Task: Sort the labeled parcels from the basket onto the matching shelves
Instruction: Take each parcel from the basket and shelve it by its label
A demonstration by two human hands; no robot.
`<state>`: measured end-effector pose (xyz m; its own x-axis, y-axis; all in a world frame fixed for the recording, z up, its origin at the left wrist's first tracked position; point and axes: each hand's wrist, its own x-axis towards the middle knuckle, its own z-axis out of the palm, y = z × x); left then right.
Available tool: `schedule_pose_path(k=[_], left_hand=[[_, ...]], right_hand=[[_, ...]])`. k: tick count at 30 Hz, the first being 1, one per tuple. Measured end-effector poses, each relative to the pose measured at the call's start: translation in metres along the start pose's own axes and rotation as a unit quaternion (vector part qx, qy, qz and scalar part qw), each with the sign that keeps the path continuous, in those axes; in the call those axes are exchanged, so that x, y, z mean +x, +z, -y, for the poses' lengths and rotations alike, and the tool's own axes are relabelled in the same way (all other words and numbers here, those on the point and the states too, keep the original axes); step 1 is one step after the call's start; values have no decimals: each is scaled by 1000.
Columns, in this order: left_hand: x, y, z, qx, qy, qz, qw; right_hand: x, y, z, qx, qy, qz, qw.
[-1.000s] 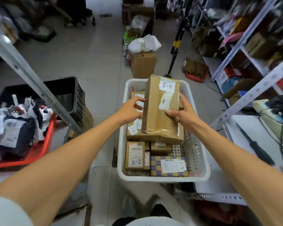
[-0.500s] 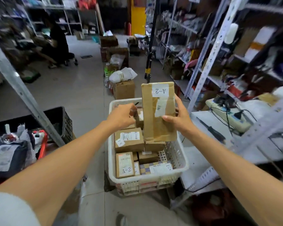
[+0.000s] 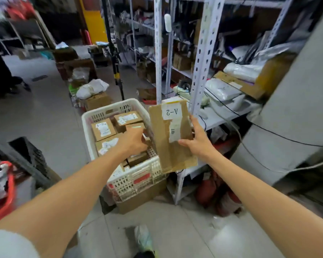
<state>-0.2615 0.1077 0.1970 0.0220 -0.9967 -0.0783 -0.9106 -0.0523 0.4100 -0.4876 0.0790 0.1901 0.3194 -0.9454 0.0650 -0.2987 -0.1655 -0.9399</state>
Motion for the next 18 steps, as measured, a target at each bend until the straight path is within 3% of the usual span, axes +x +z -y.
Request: schedule_pose_path(k=[10,14,18], left_hand=[[23,51,-173,18,197,80,977],[28,85,-265,11,324,91,942],[17,111,-356,15,385,161,909]], right_hand=[[-120,-146,-18,-48,54,-227,971],[-177,-202,-26,-45,84,-333,938],[-246,-247,-30,-54,124,-432,892]])
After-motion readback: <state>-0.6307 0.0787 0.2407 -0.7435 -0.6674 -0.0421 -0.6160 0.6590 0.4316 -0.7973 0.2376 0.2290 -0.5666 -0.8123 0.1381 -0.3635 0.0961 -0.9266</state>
